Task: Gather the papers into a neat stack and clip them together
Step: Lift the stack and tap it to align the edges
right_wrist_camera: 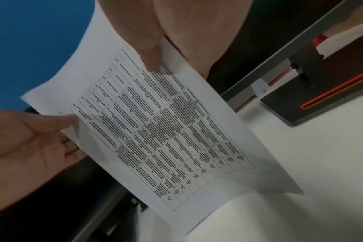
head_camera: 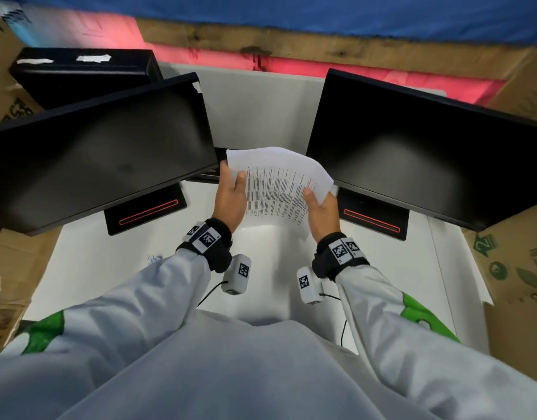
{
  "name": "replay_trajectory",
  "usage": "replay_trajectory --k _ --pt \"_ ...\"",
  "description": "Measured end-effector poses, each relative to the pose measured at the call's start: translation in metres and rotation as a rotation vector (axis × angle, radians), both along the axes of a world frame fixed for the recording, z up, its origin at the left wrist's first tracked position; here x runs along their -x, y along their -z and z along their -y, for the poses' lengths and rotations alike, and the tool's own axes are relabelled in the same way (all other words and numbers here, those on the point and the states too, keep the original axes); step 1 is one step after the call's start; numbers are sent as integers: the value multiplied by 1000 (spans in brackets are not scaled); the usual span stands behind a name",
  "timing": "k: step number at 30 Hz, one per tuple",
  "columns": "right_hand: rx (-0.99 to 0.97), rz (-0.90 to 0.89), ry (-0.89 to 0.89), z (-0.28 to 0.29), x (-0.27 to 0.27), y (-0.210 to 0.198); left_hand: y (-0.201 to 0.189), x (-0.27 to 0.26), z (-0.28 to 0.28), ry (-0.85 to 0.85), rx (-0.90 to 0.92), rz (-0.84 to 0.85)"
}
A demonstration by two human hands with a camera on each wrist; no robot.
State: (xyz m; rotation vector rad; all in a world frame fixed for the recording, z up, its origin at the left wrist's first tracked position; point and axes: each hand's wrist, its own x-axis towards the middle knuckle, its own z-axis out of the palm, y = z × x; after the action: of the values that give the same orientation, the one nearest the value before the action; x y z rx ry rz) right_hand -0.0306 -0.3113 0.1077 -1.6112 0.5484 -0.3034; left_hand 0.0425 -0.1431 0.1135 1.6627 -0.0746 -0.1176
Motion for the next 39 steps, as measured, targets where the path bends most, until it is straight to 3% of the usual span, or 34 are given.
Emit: replay_trajectory --k 14,20,23,31,39 --pt "0 4 8 -8 -4 -12 3 2 -11 -25 24 -31" --pt "53 179 39 -2 -10 -32 -12 0 -19 -48 92 47" --pt "54 125 12 -6 -9 -21 -1 2 -20 -27 66 9" --pt "-180 42 23 -7 -5 -1 16 15 -20 -1 17 -97" --pt "-201 71 26 -2 -8 -8 18 10 -32 56 30 -72"
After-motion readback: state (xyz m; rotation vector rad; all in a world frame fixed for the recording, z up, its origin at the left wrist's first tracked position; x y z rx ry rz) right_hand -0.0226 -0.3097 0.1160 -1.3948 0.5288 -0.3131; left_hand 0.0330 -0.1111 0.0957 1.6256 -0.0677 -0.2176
